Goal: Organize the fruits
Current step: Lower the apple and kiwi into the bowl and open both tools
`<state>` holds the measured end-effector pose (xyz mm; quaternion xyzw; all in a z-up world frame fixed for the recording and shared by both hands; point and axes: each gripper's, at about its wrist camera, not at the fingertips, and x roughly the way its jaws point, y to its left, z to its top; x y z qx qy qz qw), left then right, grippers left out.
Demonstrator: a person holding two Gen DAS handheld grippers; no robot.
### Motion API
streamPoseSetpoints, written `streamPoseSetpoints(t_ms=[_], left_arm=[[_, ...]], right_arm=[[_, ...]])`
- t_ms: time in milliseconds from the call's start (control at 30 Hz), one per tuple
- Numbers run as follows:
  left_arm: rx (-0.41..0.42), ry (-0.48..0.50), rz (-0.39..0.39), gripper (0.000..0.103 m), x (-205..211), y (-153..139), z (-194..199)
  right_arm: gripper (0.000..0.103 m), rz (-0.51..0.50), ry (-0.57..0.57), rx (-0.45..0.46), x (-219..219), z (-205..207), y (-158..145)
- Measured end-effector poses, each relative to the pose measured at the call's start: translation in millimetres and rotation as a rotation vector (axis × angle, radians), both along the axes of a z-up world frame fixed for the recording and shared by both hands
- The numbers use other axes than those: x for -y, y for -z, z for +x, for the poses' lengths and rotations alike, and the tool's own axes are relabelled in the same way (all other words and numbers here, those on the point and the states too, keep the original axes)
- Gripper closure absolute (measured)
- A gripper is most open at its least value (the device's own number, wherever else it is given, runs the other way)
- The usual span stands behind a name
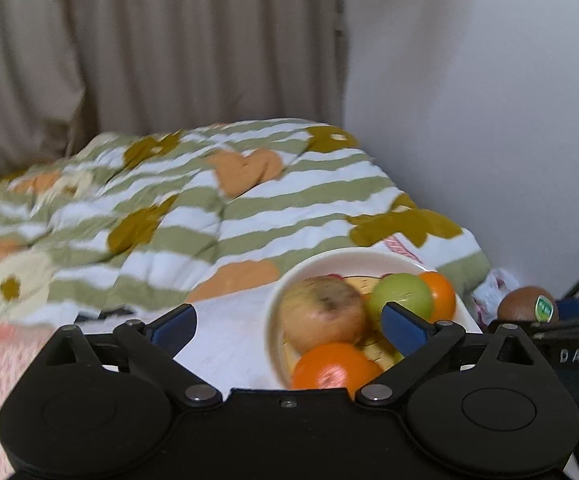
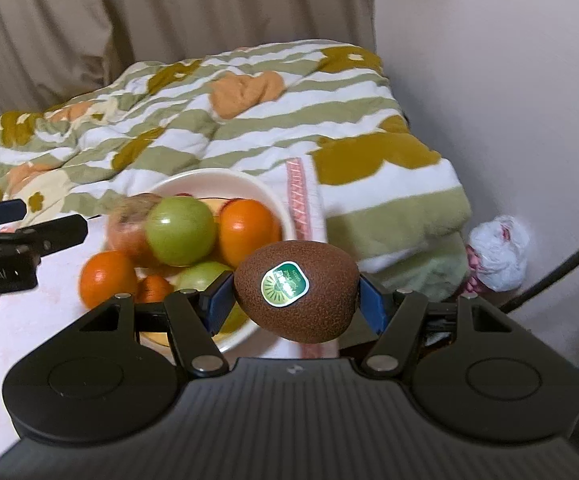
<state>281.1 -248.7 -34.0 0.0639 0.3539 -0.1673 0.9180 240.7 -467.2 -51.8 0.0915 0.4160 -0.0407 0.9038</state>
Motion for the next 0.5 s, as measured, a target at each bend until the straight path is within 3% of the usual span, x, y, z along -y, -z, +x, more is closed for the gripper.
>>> streamPoseSetpoints(t_ms=[167,500], left_arm=[[-0.015,-0.091,-0.025,0.002,-29,-3,-9],[-0.033,-0.207,-0.04,0.002,-66,5,-37]], right_arm=[[0.023,-0.011,-0.075,0.02,-33,2,4],[0.022,-0.263,-0.221,0.12,-102,-6,40]])
